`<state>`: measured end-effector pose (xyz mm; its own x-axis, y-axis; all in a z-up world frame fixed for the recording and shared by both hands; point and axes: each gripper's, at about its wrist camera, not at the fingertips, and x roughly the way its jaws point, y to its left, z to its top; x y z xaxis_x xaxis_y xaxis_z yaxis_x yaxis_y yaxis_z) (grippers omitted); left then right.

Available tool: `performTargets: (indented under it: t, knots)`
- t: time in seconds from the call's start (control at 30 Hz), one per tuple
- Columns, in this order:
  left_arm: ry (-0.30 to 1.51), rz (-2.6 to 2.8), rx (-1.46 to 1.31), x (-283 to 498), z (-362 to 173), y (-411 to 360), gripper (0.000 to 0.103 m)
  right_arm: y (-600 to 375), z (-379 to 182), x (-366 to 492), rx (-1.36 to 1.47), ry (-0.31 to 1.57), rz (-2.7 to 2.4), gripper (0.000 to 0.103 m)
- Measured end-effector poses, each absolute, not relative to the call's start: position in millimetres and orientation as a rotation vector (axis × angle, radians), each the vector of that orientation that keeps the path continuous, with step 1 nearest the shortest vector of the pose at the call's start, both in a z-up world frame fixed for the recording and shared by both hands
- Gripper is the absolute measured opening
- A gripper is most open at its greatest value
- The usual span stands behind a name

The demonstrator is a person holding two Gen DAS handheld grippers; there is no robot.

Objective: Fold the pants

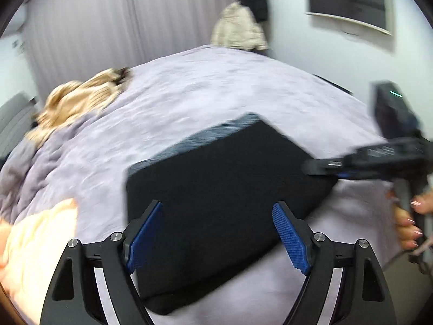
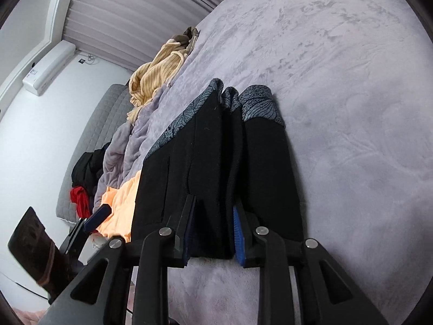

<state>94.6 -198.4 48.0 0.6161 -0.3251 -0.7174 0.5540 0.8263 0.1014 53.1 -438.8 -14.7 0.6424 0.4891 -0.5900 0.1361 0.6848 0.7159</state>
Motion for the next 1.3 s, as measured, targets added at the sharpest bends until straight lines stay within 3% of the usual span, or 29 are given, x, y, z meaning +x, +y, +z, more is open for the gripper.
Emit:
performTargets:
  t: [0.27, 0.43, 0.6, 1.07, 1.17, 1.3]
  knots:
    - [0.974, -0.317, 0.212, 152.0, -5.9, -134.3, 0.084, -437.0, 27.6, 26.3, 0.711, 0.767, 0.142, 0.031]
    - [0.918, -0.326, 0.259, 132.9, -7.9, -139.8, 0.086, -413.3, 35.5, 41.3, 0.633, 0.777, 0.165, 0.031]
    - [0.919, -0.341, 0.246, 130.4, -11.3, -136.3, 0.086, -385.2, 0.6, 58.5, 0.506, 0.920, 0.088, 0.032]
    - [1.003, -0.306, 0.013, 207.5, 14.1, -106.4, 0.089, -371.9, -8.9, 38.1, 0.417, 0.856, 0.027, 0.032]
    - [1.043, -0.251, 0.135, 212.6, -9.3, -124.8, 0.089, -372.9, -9.4, 35.9, 0.431, 0.850, 0.029, 0.032]
    - [0.913, -0.217, 0.278, 187.5, -5.8, -140.4, 0.089, -372.0, -9.5, 32.2, 0.426, 0.847, 0.033, 0.032]
